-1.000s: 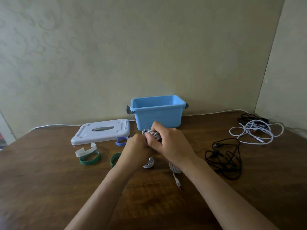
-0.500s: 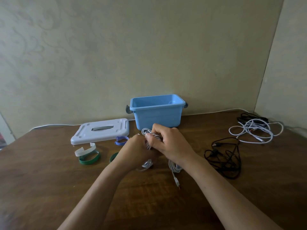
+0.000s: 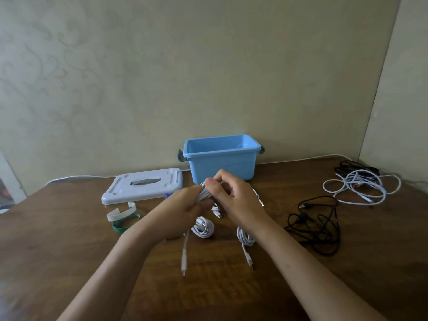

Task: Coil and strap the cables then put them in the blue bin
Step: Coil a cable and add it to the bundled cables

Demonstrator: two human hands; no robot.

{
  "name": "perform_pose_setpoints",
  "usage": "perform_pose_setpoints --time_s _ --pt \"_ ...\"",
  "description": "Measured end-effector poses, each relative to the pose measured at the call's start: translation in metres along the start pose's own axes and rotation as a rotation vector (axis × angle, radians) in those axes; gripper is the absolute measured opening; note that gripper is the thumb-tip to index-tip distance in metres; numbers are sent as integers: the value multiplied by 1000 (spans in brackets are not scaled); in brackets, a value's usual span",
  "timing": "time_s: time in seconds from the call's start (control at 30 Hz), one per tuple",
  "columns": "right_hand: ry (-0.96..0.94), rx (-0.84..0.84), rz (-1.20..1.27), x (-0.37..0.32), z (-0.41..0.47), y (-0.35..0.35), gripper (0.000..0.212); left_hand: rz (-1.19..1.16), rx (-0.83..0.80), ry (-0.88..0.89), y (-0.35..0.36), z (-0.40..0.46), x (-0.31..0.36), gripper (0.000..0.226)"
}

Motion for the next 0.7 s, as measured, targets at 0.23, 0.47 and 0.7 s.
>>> perform_pose_setpoints --time_s 0.23,0.47,0.7 --pt "33 -18 -293 4 0 10 31 -40 297 -222 -44 -47 -86 26" --pt "-82 -207 -645 -3 7 50 20 -158 359 -417 -47 -62 -133 22" --pt "-216 -424 -1044 -4 22 101 28 -180 425 -509 -50 -70 -136 23"
Point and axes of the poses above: each hand's wrist, its own z-axis towards the middle knuckle, its own y-axis out of the palm, x = y × z, the point moved 5 cm from there along z, towards the middle knuckle, and after that the axes turned 3 degrees about y, right-handed, at the moved point
